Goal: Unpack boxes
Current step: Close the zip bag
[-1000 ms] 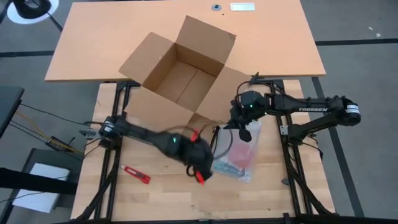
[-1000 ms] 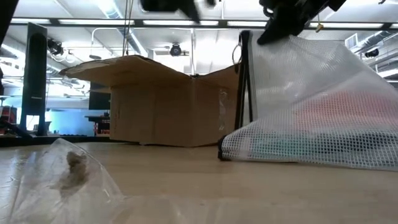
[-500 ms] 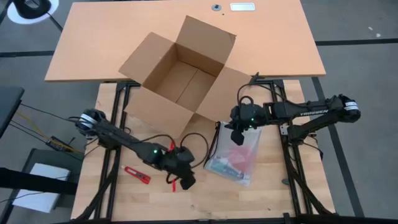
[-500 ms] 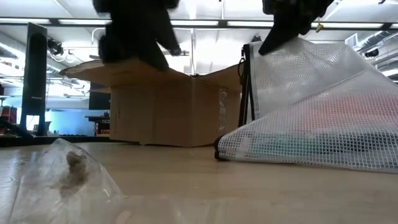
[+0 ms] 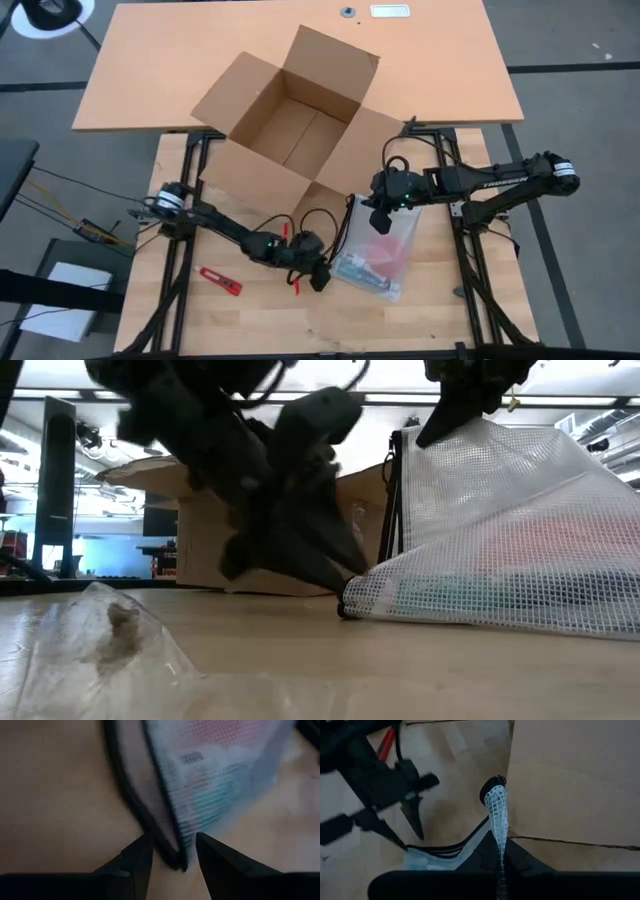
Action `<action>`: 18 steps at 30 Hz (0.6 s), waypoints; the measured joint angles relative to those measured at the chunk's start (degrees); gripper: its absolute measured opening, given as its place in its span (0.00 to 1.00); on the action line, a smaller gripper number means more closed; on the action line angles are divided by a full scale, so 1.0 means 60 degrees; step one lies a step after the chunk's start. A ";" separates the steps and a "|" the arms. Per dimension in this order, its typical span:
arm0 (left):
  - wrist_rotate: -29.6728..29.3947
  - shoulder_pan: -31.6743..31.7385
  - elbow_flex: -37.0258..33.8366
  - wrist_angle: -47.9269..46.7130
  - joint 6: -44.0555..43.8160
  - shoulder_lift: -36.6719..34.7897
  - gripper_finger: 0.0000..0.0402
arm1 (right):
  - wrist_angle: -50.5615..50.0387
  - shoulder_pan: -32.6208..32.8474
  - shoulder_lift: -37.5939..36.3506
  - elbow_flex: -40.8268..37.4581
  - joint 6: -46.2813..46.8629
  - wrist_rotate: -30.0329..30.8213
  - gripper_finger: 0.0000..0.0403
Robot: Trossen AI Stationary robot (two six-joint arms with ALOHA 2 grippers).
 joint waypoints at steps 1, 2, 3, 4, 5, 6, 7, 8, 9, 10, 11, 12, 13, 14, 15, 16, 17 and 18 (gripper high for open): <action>0.0198 0.0061 -0.0004 0.0562 0.0214 0.0199 0.40 | 0.0000 0.0000 0.0000 0.0000 -0.0004 -0.0004 0.00; 0.0378 0.0095 0.0012 0.1090 0.0356 0.0377 0.40 | -0.0003 0.0000 0.0000 0.0000 -0.0016 -0.0003 0.00; 0.0531 0.0136 0.0022 0.1473 0.0444 0.0540 0.40 | -0.0004 0.0000 0.0000 0.0000 -0.0033 -0.0004 0.00; 0.0629 0.0154 0.0022 0.1740 0.0551 0.0709 0.40 | 0.0000 0.0000 0.0000 0.0000 -0.0062 -0.0001 0.00; 0.0667 0.0177 0.0022 0.1894 0.0551 0.0857 0.40 | -0.0002 0.0000 0.0000 0.0000 -0.0062 -0.0004 0.00; 0.0674 0.0194 0.0019 0.1980 0.0538 0.1016 0.40 | -0.0004 0.0000 0.0000 0.0000 -0.0062 -0.0004 0.00; 0.0637 0.0203 0.0021 0.2046 0.0569 0.1120 0.40 | 0.0000 0.0000 0.0000 0.0000 -0.0063 -0.0004 0.00; 0.0675 0.0208 0.0022 0.2091 0.0550 0.1159 0.40 | 0.0000 0.0000 0.0000 0.0000 -0.0069 -0.0004 0.00; 0.0692 0.0216 0.0034 0.2092 0.0557 0.1192 0.39 | 0.0006 0.0000 0.0000 0.0000 -0.0074 -0.0005 0.00; 0.0692 0.0214 0.0044 0.2057 0.0569 0.1226 0.38 | 0.0013 0.0000 0.0000 -0.0004 -0.0081 -0.0007 0.00; 0.0700 0.0214 0.0047 0.2006 0.0577 0.1231 0.34 | 0.0022 0.0000 0.0000 -0.0007 -0.0087 -0.0012 0.00; 0.0746 0.0214 0.0051 0.1983 0.0580 0.1231 0.30 | 0.0055 0.0000 0.0000 -0.0004 -0.0087 -0.0013 0.00; 0.0823 0.0217 0.0051 0.1996 0.0582 0.1229 0.24 | 0.0056 0.0000 0.0000 -0.0007 -0.0087 -0.0048 0.00; 0.0970 0.0221 0.0043 0.2030 0.0627 0.1209 0.17 | 0.0055 0.0000 0.0000 -0.0007 -0.0084 -0.0051 0.00; 0.1098 0.0221 0.0036 0.2123 0.0655 0.1205 0.10 | 0.0058 0.0000 0.0000 -0.0007 -0.0087 -0.0055 0.00; 0.1225 0.0214 0.0025 0.2244 0.0664 0.1205 0.05 | 0.0062 0.0000 0.0000 -0.0007 -0.0087 -0.0062 0.00; 0.1268 0.0196 0.0015 0.2343 0.0639 0.1205 0.03 | 0.0062 0.0000 0.0000 -0.0007 -0.0094 -0.0067 0.00; 0.1303 0.0164 0.0015 0.2303 0.0591 0.1118 0.03 | 0.0073 0.0004 0.0000 -0.0007 -0.0107 -0.0073 0.00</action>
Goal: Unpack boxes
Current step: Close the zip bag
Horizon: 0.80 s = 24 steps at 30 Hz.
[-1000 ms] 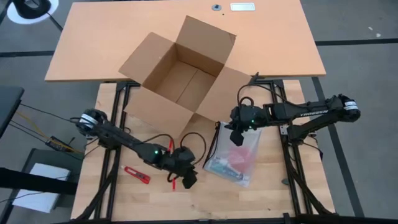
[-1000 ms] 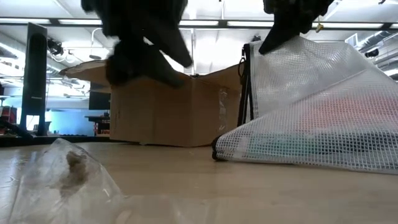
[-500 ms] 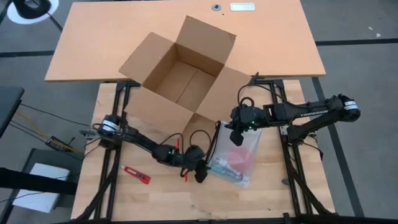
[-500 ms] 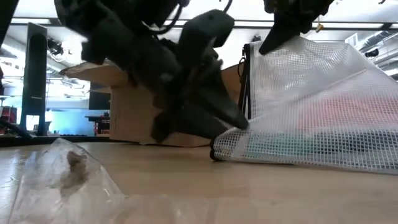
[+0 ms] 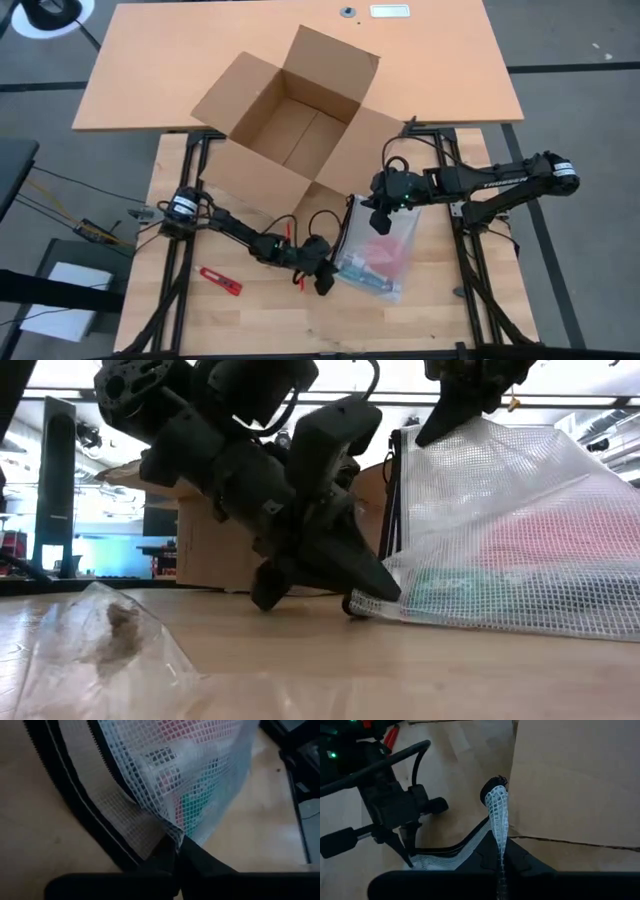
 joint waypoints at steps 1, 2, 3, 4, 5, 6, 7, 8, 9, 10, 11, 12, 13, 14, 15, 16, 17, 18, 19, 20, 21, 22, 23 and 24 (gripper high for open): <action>0.0161 -0.0038 -0.0001 -0.0165 -0.0090 -0.0114 0.02 | 0.0056 -0.0001 0.0000 0.0000 -0.0041 -0.0005 0.00; 0.0247 -0.0104 0.0065 -0.0503 -0.0198 -0.0234 0.02 | 0.0126 0.0002 -0.0035 0.0000 -0.0089 -0.0070 0.00; 0.0273 -0.0210 0.0112 -0.0967 -0.0186 -0.0448 0.02 | 0.0175 0.0043 -0.0078 0.0000 -0.0153 -0.0141 0.00; 0.0294 -0.0315 0.0165 -0.1509 -0.0138 -0.0715 0.02 | 0.0239 0.0088 -0.0147 0.0000 -0.0219 -0.0219 0.00; 0.0289 -0.0425 0.0287 -0.2023 -0.0086 -0.0994 0.02 | 0.0358 0.0117 -0.0223 0.0005 -0.0301 -0.0324 0.00; 0.0185 -0.0551 0.0440 -0.2562 -0.0043 -0.1286 0.01 | 0.0449 0.0185 -0.0298 0.0035 -0.0425 -0.0391 0.00; 0.0025 -0.0686 0.0572 -0.3199 0.0003 -0.1596 0.01 | 0.0517 0.0251 -0.0382 0.0066 -0.0527 -0.0506 0.00; -0.0172 -0.0829 0.0726 -0.3895 0.0046 -0.1885 0.01 | 0.0564 0.0312 -0.0469 0.0127 -0.0613 -0.0560 0.00; -0.0353 -0.0974 0.0913 -0.4574 0.0115 -0.2188 0.01 | 0.0614 0.0399 -0.0545 0.0187 -0.0643 -0.0574 0.00; -0.0507 -0.1098 0.1127 -0.5204 0.0174 -0.2435 0.01 | 0.0654 0.0488 -0.0632 0.0222 -0.0646 -0.0577 0.00; -0.0649 -0.1200 0.1362 -0.5877 0.0199 -0.2673 0.01 | 0.0644 0.0569 -0.0716 0.0262 -0.0659 -0.0577 0.00; -0.0767 -0.1320 0.1637 -0.6597 0.0227 -0.2964 0.01 | 0.0642 0.0650 -0.0770 0.0309 -0.0698 -0.0578 0.00; -0.0914 -0.1418 0.1933 -0.7344 0.0274 -0.3181 0.01 | 0.0660 0.0731 -0.0844 0.0333 -0.0779 -0.0583 0.00; -0.0986 -0.1458 0.2265 -0.8023 0.0346 -0.3368 0.01 | 0.0643 0.0818 -0.0915 0.0335 -0.0866 -0.0622 0.00; -0.1083 -0.1523 0.2610 -0.8679 0.0471 -0.3576 0.01 | 0.0633 0.0885 -0.0976 0.0335 -0.0913 -0.0663 0.00; -0.1218 -0.1568 0.2980 -0.9436 0.0549 -0.3723 0.01 | 0.0630 0.0940 -0.1029 0.0335 -0.0933 -0.0704 0.00; -0.1415 -0.1579 0.3379 -1.0237 0.0667 -0.3794 0.01 | 0.0632 0.0998 -0.1068 0.0326 -0.0968 -0.0753 0.00; -0.1663 -0.1579 0.3822 -1.0936 0.0829 -0.3842 0.01 | 0.0635 0.1090 -0.1108 0.0271 -0.0996 -0.0796 0.00; -0.1922 -0.1577 0.4267 -1.1657 0.1035 -0.3854 0.01 | 0.0615 0.1179 -0.1140 0.0192 -0.1059 -0.0821 0.00; -0.2155 -0.1539 0.4687 -1.2350 0.1257 -0.3858 0.01 | 0.0584 0.1261 -0.1144 0.0111 -0.1167 -0.0849 0.00; -0.2376 -0.1486 0.5067 -1.2973 0.1410 -0.3865 0.01 | 0.0582 0.1350 -0.1139 0.0012 -0.1314 -0.0868 0.00; -0.2601 -0.1417 0.5393 -1.3416 0.1582 -0.3875 0.01 | 0.0530 0.1460 -0.1125 -0.0095 -0.1445 -0.0904 0.00; -0.2773 -0.1326 0.5616 -1.3658 0.1808 -0.3896 0.01 | 0.0430 0.1552 -0.1118 -0.0207 -0.1532 -0.0907 0.00; -0.2882 -0.1205 0.5795 -1.3825 0.2068 -0.3901 0.01 | 0.0372 0.1607 -0.1115 -0.0327 -0.1610 -0.0901 0.00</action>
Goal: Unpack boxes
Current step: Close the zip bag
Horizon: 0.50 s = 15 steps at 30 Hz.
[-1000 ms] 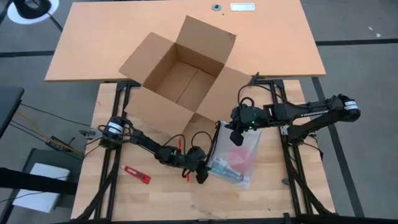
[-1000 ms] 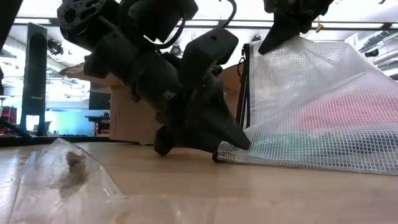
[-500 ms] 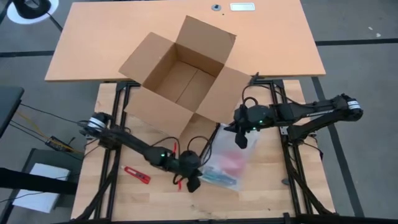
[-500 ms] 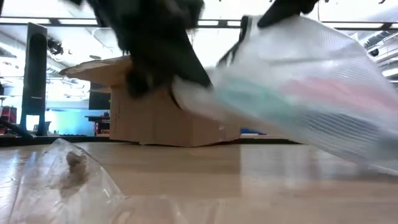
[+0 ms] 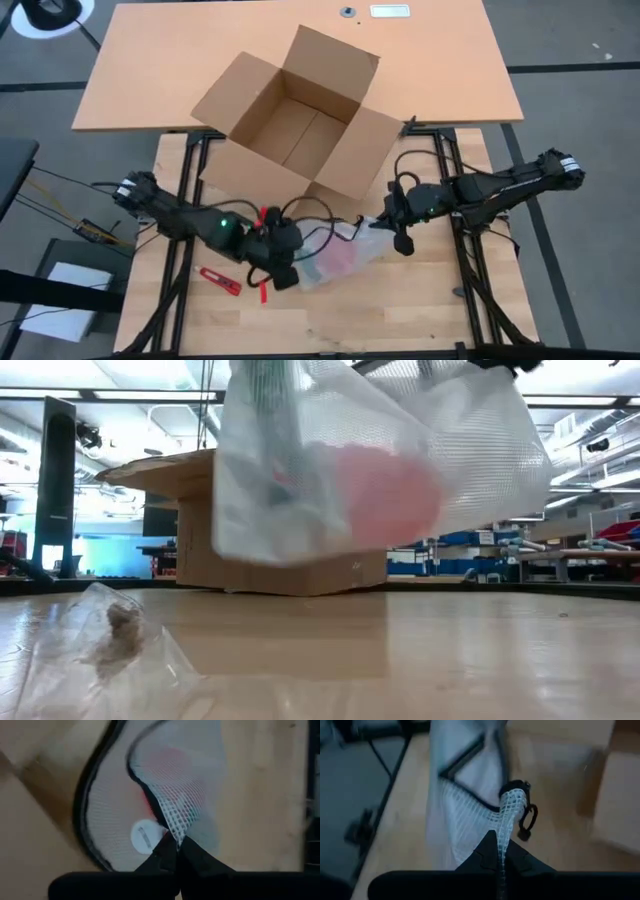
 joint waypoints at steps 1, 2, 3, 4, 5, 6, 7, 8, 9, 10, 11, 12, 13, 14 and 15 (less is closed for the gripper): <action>-0.0032 0.0143 0.0159 -0.0160 0.0278 0.0001 0.01 | 0.0026 0.0022 0.0004 -0.0098 -0.0045 0.0131 0.00; -0.0032 0.0282 0.0280 -0.0282 0.0543 0.0006 0.01 | 0.0061 0.0035 -0.0008 -0.0181 -0.0044 0.0398 0.00; -0.0039 0.0431 0.0372 -0.0370 0.0813 0.0011 0.01 | 0.0061 0.0046 -0.0032 -0.0247 -0.0048 0.0695 0.00; -0.0043 0.0585 0.0441 -0.0405 0.1034 0.0011 0.01 | 0.0053 0.0050 -0.0068 -0.0285 -0.0063 0.0986 0.00; -0.0049 0.0732 0.0529 -0.0416 0.1227 0.0011 0.01 | 0.0058 0.0050 -0.0109 -0.0302 -0.0120 0.1289 0.00; -0.0074 0.0890 0.0632 -0.0486 0.1417 0.0011 0.01 | 0.0018 0.0054 -0.0136 -0.0311 -0.0191 0.1631 0.00; -0.0180 0.1029 0.0727 -0.0589 0.1571 0.0011 0.01 | -0.0055 0.0054 -0.0149 -0.0312 -0.0294 0.1984 0.00; -0.0320 0.1163 0.0812 -0.0743 0.1738 0.0011 0.01 | -0.0068 0.0039 -0.0149 -0.0314 -0.0373 0.2347 0.00; -0.0483 0.1288 0.0856 -0.0847 0.1956 0.0011 0.01 | -0.0029 0.0008 -0.0141 -0.0314 -0.0449 0.2685 0.01; -0.0554 0.1415 0.0868 -0.0948 0.2100 0.0011 0.01 | 0.0015 -0.0030 -0.0125 -0.0314 -0.0546 0.2931 0.01; -0.0547 0.1522 0.0868 -0.1044 0.2183 0.0007 0.01 | 0.0122 -0.0099 -0.0077 -0.0314 -0.0633 0.3100 0.01; -0.0508 0.1612 0.0868 -0.1142 0.2242 0.0011 0.01 | 0.0258 -0.0174 -0.0024 -0.0314 -0.0694 0.3182 0.01; -0.0432 0.1676 0.0868 -0.1245 0.2330 0.0035 0.01 | 0.0292 -0.0230 0.0032 -0.0314 -0.0712 0.3187 0.02; -0.0404 0.1705 0.0850 -0.1325 0.2424 0.0085 0.01 | 0.0300 -0.0279 0.0131 -0.0314 -0.0704 0.3188 0.02; -0.0408 0.1706 0.0797 -0.1414 0.2458 0.0095 0.01 | 0.0338 -0.0348 0.0249 -0.0314 -0.0654 0.3185 0.03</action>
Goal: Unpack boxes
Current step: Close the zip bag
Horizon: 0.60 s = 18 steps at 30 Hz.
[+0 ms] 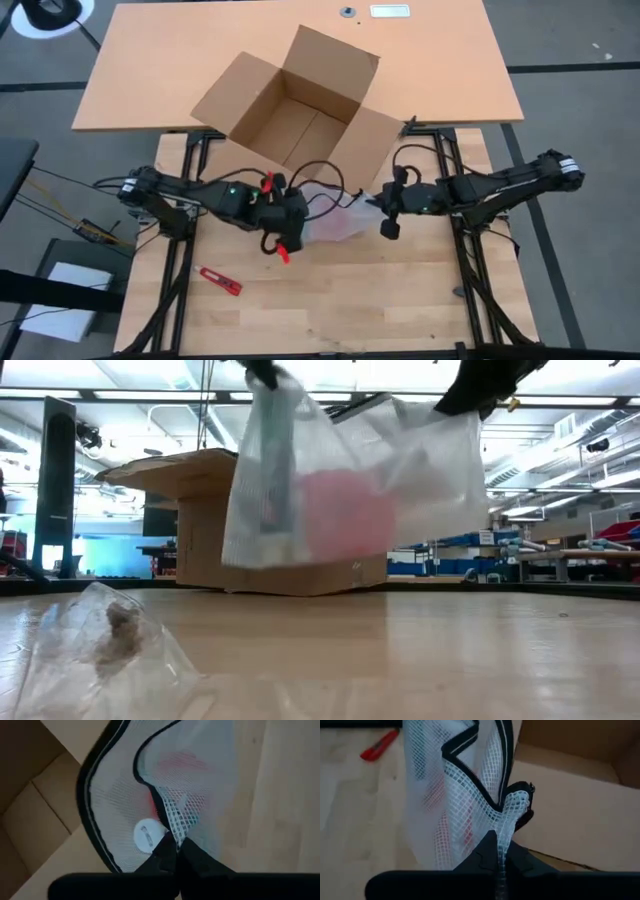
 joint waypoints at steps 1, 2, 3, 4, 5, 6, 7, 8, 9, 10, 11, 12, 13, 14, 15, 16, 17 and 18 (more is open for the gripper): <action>-0.0008 -0.0002 -0.0088 -0.0149 0.0007 0.0012 0.01 | -0.0001 -0.0058 0.0125 -0.0001 0.0068 -0.0009 0.04; -0.0018 -0.0004 -0.0219 -0.0296 -0.0009 0.0044 0.01 | -0.0050 -0.0108 0.0272 -0.0008 0.0102 -0.0021 0.05; -0.0048 -0.0009 -0.0346 -0.0338 -0.0050 0.0090 0.01 | -0.0057 -0.0147 0.0426 -0.0011 0.0097 -0.0018 0.07; -0.0073 -0.0015 -0.0476 -0.0366 -0.0094 0.0119 0.01 | -0.0058 -0.0170 0.0588 -0.0011 0.0087 -0.0018 0.09; -0.0069 -0.0019 -0.0618 -0.0499 -0.0165 0.0149 0.01 | -0.0107 -0.0192 0.0751 -0.0011 0.0061 -0.0011 0.11; -0.0048 -0.0029 -0.0743 -0.0643 -0.0310 0.0203 0.01 | -0.0186 -0.0216 0.0885 -0.0011 0.0020 -0.0014 0.14; -0.0007 -0.0029 -0.0829 -0.0673 -0.0455 0.0257 0.01 | -0.0282 -0.0234 0.0994 -0.0011 -0.0099 -0.0023 0.17; -0.0012 -0.0045 -0.0897 -0.0666 -0.0562 0.0296 0.01 | -0.0449 -0.0232 0.1041 -0.0014 -0.0247 -0.0030 0.21; -0.0009 -0.0063 -0.0926 -0.0679 -0.0613 0.0352 0.01 | -0.0622 -0.0235 0.1041 -0.0015 -0.0414 -0.0029 0.24; 0.0071 -0.0070 -0.0927 -0.0685 -0.0610 0.0390 0.01 | -0.0653 -0.0239 0.1026 -0.0015 -0.0569 -0.0013 0.27; 0.0141 -0.0071 -0.0930 -0.0662 -0.0568 0.0412 0.01 | -0.0670 -0.0253 0.0968 -0.0015 -0.0749 0.0007 0.30; 0.0172 -0.0076 -0.0938 -0.0635 -0.0546 0.0426 0.01 | -0.0755 -0.0267 0.0881 -0.0015 -0.0962 0.0019 0.33; 0.0174 -0.0084 -0.0942 -0.0633 -0.0551 0.0426 0.01 | -0.0779 -0.0295 0.0781 -0.0013 -0.1139 0.0018 0.35; 0.0146 -0.0085 -0.0942 -0.0636 -0.0555 0.0425 0.01 | -0.0786 -0.0341 0.0687 0.0022 -0.1272 0.0000 0.37; 0.0099 -0.0091 -0.0922 -0.0701 -0.0551 0.0399 0.01 | -0.0758 -0.0359 0.0584 0.0050 -0.1341 -0.0062 0.38; 0.0033 -0.0091 -0.0880 -0.0796 -0.0534 0.0389 0.01 | -0.0759 -0.0368 0.0467 0.0055 -0.1376 -0.0191 0.40; -0.0051 -0.0087 -0.0832 -0.0830 -0.0534 0.0386 0.01 | -0.0755 -0.0383 0.0341 0.0057 -0.1395 -0.0338 0.41; -0.0090 -0.0080 -0.0783 -0.0841 -0.0541 0.0375 0.01 | -0.0737 -0.0414 0.0248 0.0061 -0.1416 -0.0475 0.41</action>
